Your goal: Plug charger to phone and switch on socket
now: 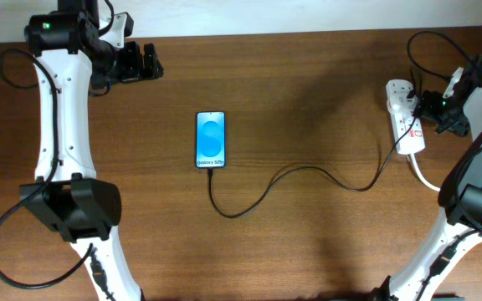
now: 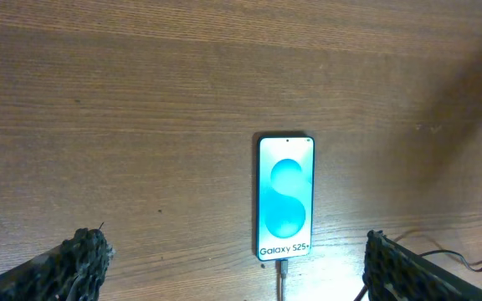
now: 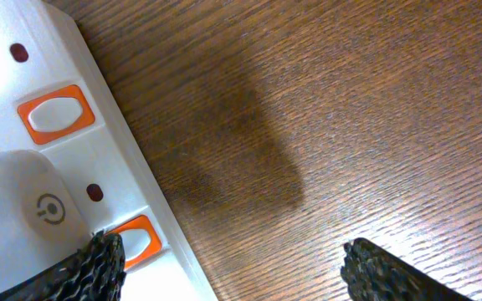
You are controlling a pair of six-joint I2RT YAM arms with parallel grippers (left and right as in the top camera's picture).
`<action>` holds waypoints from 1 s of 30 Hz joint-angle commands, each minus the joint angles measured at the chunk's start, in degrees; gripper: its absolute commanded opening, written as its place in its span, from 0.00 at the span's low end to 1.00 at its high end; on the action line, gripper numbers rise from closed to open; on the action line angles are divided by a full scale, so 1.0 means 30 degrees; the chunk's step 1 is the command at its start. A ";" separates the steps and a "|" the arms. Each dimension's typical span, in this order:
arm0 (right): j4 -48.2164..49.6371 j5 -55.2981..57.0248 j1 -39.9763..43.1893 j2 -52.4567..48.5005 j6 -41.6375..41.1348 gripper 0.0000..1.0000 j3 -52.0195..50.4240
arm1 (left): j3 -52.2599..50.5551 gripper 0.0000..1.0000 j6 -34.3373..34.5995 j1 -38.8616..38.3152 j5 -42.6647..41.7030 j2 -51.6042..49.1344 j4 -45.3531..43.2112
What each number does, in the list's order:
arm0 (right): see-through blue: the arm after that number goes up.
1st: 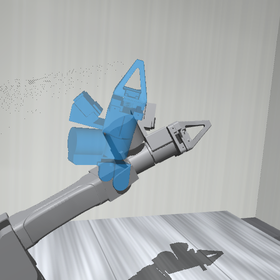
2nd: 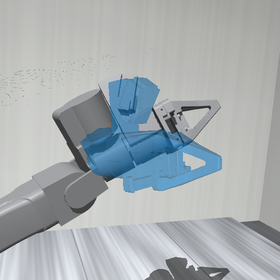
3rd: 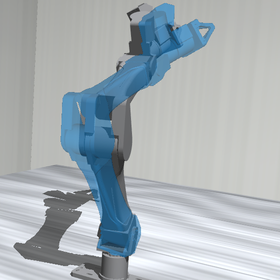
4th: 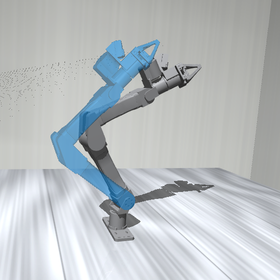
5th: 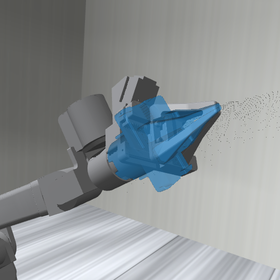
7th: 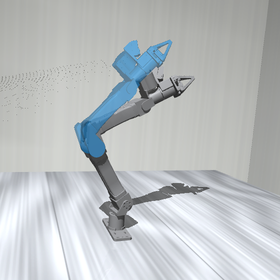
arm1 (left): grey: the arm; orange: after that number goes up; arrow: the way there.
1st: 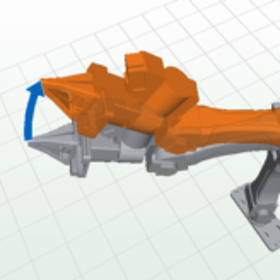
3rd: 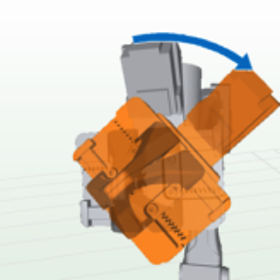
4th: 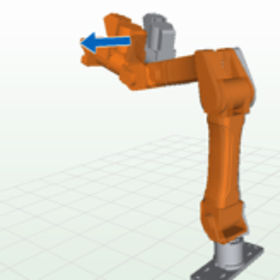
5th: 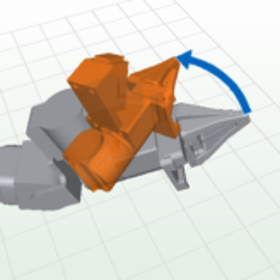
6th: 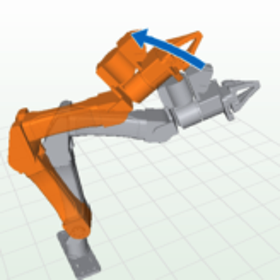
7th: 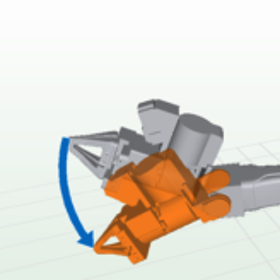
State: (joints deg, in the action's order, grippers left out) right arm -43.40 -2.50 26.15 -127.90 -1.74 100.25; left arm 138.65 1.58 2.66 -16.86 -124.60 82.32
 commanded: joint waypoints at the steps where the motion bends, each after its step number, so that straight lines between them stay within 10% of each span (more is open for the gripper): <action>1: -0.0364 -0.1938 -0.0357 -0.0750 0.0299 0.86 0.0051 | 0.0226 1.00 0.0044 0.0044 0.0131 0.0284 0.0015; 14: -0.0372 0.2164 -0.0430 -0.1020 -0.2900 0.85 0.0073 | 0.0226 0.99 0.0044 0.0044 0.0131 0.0284 0.0015; 30: 0.0109 -0.2076 -0.0612 -0.1020 -0.0408 0.85 0.0073 | 0.0226 0.99 0.0051 0.0044 0.0131 0.0284 0.0015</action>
State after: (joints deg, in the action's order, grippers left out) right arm -41.89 -1.74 26.26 -129.34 -5.56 100.86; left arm 138.65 1.58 2.66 -16.86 -124.60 82.30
